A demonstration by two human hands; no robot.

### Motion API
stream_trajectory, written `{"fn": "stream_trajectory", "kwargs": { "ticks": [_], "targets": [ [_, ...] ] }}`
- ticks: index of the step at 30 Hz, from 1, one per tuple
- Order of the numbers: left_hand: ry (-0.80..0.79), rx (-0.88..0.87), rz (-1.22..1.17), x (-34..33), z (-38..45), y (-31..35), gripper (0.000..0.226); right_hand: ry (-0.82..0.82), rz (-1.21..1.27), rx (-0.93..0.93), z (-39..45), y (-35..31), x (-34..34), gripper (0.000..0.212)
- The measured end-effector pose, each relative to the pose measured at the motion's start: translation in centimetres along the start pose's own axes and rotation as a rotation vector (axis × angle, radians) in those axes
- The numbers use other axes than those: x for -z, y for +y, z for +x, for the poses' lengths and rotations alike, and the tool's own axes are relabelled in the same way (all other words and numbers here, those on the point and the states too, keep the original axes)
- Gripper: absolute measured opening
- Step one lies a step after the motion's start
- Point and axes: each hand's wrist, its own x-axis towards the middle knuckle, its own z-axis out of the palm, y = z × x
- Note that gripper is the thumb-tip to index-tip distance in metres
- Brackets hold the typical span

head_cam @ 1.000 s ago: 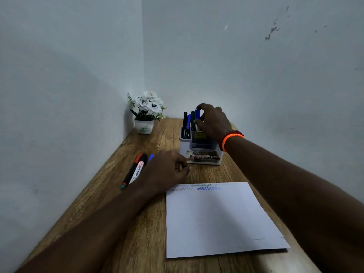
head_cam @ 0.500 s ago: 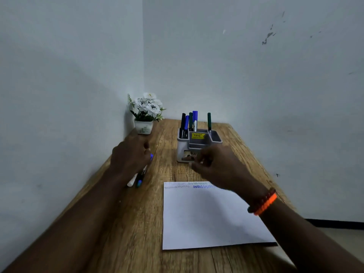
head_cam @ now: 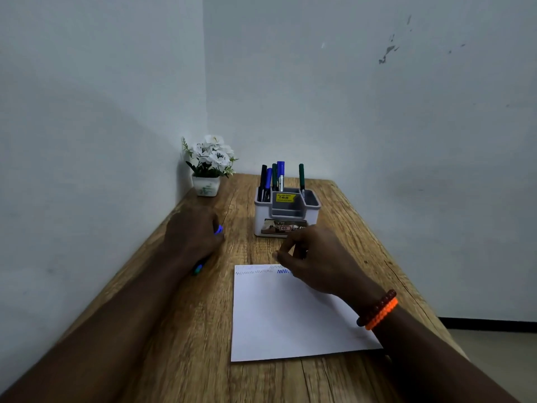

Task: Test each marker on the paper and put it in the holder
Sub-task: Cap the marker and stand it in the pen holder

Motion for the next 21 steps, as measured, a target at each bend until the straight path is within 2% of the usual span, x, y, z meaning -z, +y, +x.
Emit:
{"fn": "stream_trajectory", "kwargs": {
  "ticks": [10, 14, 17, 21],
  "targets": [
    [-0.059, -0.006, 0.026, -0.1, -0.4, 2.0, 0.018, -0.004, 0.023, 0.018, -0.2, -0.3, 0.0, 0.017],
    [-0.061, 0.161, -0.324, 1.1, 0.0, 2.0, 0.011, 0.034, 0.039, 0.001, -0.1, -0.3, -0.1, 0.018],
    [-0.071, 0.178, -0.560, 2.8, 0.2, 2.2, 0.012, 0.100, 0.094, -0.019, -0.1, -0.3, -0.3, 0.016],
    [-0.227, 0.278, -1.029, 3.6, 0.2, 3.3, 0.021, 0.103, 0.313, -0.066, 0.0, -0.5, -0.4, 0.017]
  ]
}}
